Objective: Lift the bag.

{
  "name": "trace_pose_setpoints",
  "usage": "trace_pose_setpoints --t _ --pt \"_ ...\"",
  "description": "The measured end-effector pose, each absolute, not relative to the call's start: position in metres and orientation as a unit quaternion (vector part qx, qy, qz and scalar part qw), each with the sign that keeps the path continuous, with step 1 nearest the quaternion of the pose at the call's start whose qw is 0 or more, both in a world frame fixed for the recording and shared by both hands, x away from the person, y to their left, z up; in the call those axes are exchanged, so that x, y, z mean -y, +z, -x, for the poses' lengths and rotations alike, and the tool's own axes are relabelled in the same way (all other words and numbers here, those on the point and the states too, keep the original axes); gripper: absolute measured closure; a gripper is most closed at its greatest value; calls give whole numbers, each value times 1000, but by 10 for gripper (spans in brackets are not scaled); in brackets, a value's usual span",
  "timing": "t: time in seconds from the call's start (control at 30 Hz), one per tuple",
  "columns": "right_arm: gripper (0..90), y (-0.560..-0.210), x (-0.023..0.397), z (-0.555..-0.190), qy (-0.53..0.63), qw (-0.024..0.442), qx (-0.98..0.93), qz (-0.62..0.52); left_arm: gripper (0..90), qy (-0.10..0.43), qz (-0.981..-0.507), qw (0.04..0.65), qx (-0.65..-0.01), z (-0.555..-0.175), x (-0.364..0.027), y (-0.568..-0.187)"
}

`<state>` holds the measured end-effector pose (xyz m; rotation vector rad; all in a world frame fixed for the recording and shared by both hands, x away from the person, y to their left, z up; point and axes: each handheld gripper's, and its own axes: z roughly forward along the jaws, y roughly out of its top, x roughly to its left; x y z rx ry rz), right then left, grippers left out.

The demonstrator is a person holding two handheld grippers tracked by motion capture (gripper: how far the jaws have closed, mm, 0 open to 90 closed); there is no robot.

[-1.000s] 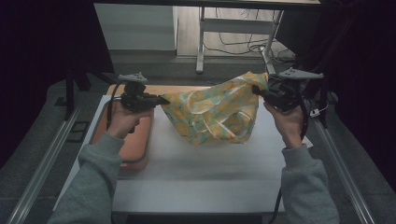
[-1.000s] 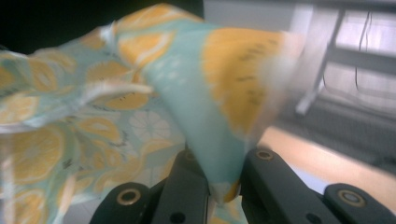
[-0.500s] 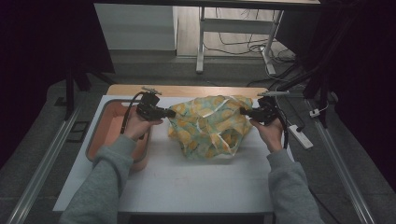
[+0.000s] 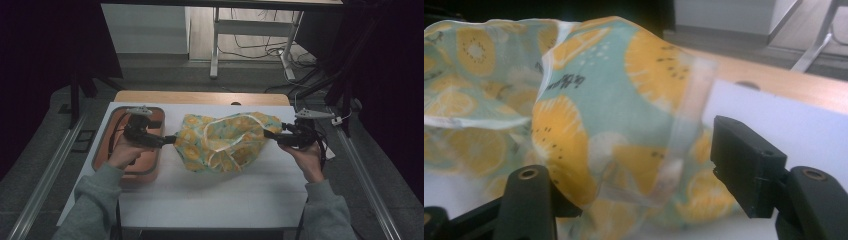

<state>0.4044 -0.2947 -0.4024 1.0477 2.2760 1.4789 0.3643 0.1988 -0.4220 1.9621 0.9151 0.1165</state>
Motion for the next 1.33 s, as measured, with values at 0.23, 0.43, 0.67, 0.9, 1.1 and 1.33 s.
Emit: trace_pose_setpoints --t 0.23,0.43,0.67,0.9,1.1,1.33 --pt "318 -415 312 -378 480 85 -799 -353 50 38 -804 475 -355 -337 -210 -423" --pt "289 -445 315 -337 391 54 -854 -340 69 40 -804 471 -361 -327 -211 -430" --pt "294 -471 356 -292 394 83 -835 -375 89 59 -806 458 -371 -320 -211 -434" --pt "315 -467 348 -310 436 117 -810 -375 99 96 -809 442 -375 -298 -214 -430" --pt "318 -469 333 -326 435 120 -815 -363 104 94 -811 432 -384 -294 -215 -440" --pt "324 -461 328 -327 446 136 -812 -351 105 86 -812 432 -384 -290 -212 -447"
